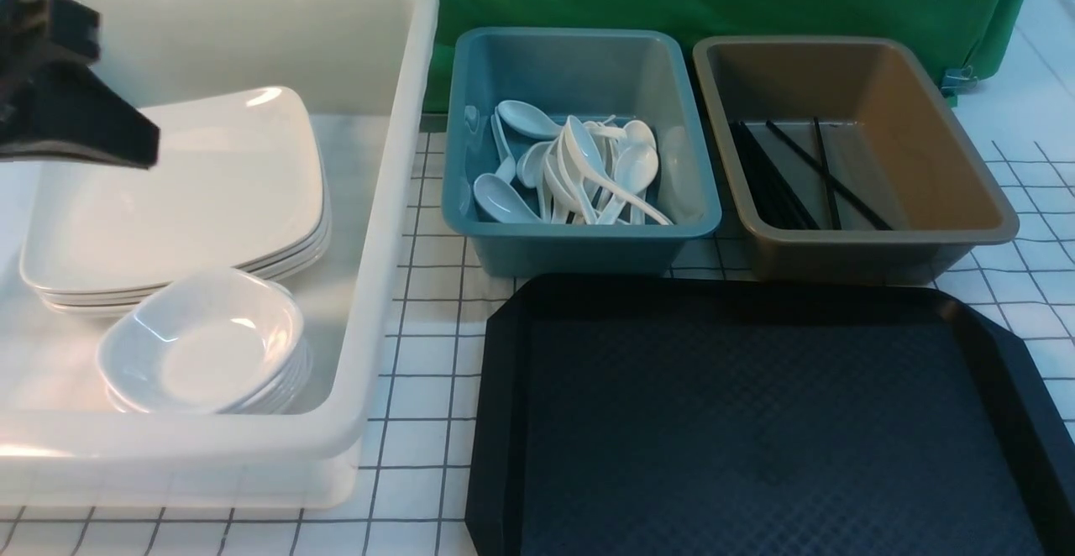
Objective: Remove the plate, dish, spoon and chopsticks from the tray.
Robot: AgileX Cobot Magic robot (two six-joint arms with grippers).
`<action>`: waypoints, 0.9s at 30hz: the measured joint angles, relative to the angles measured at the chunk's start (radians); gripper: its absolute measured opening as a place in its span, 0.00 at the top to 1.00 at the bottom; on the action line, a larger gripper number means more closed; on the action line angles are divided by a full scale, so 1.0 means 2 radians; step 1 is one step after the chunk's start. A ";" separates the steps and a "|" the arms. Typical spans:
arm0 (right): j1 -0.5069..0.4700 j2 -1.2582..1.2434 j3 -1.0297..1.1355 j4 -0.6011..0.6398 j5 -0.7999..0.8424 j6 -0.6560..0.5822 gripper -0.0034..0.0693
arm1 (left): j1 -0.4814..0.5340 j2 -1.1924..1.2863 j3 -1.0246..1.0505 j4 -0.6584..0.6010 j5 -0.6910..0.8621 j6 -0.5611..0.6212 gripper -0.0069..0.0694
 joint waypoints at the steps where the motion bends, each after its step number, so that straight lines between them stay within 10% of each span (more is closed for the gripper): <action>1: 0.000 0.000 0.000 0.000 0.003 0.000 0.79 | -0.010 -0.005 0.000 0.011 0.000 0.000 0.91; 14: 0.000 0.000 -0.002 0.000 0.013 -0.058 0.75 | -0.048 -0.167 0.019 0.109 0.001 -0.046 0.91; 27: 0.000 0.000 -0.002 0.000 0.013 -0.061 0.72 | -0.051 -0.537 0.298 0.118 -0.148 -0.070 0.91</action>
